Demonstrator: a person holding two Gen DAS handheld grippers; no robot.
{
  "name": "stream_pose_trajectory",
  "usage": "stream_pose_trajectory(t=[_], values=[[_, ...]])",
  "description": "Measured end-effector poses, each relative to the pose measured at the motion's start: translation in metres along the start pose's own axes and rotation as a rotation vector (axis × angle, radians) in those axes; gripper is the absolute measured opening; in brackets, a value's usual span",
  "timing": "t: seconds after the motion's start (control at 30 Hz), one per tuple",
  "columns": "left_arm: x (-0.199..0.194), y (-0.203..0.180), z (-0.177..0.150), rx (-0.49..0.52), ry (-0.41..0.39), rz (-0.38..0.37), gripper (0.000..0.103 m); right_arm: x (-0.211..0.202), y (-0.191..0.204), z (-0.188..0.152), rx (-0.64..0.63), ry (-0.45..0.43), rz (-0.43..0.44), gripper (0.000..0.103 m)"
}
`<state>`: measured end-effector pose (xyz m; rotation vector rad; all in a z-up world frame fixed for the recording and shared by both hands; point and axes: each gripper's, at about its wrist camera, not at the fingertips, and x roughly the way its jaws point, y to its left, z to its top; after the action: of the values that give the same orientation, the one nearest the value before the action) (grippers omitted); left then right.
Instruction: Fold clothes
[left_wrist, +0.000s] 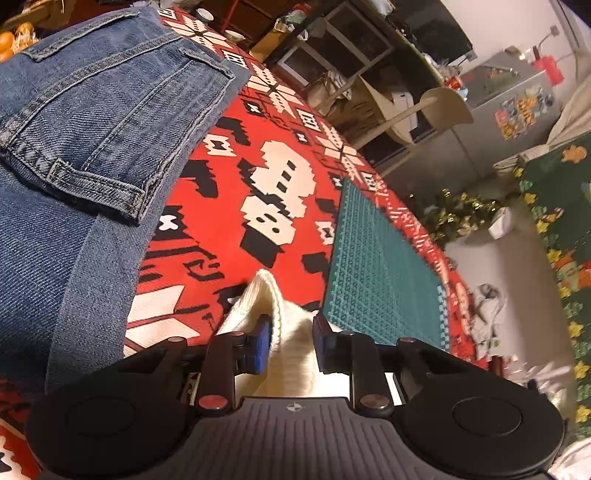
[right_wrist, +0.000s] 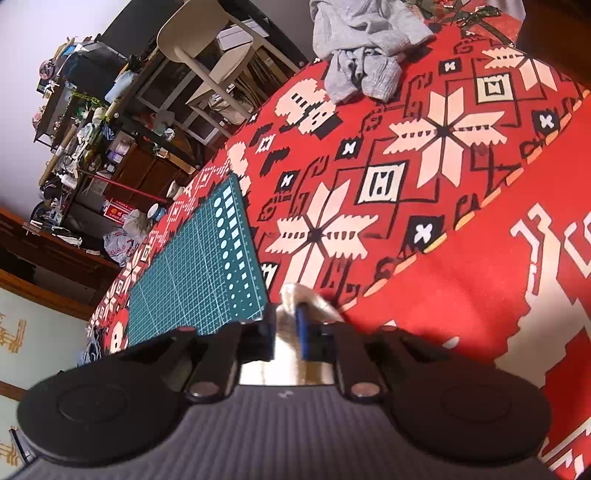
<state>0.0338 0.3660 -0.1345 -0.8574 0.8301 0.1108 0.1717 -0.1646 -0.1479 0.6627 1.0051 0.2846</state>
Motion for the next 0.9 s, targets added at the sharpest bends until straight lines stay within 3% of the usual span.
stream_pose_trajectory(t=[0.07,0.13,0.37,0.63,0.67,0.73,0.9], values=[[0.001,-0.002,-0.002,0.012,-0.011,0.011,0.006,0.0,0.001,0.0,-0.001,-0.013,0.004,0.005],[-0.001,-0.004,-0.004,0.021,-0.038,0.022,0.005,0.0,0.001,0.0,0.004,-0.032,0.01,0.005],[-0.004,-0.004,-0.001,0.029,-0.091,0.038,0.005,0.007,0.002,0.006,0.027,-0.083,0.044,0.004],[-0.003,-0.003,-0.003,0.014,-0.068,0.054,0.01,0.007,0.002,0.001,0.033,-0.059,0.048,0.016],[-0.003,-0.003,-0.003,0.013,-0.068,0.058,0.01,0.007,0.003,0.001,0.033,-0.057,0.052,0.016],[-0.004,-0.004,-0.005,0.014,-0.068,0.065,0.01,0.008,0.004,0.0,0.023,-0.055,0.035,0.005],[-0.007,-0.011,-0.006,0.071,-0.116,0.069,0.004,0.01,0.004,0.002,0.011,-0.083,0.021,0.004]])
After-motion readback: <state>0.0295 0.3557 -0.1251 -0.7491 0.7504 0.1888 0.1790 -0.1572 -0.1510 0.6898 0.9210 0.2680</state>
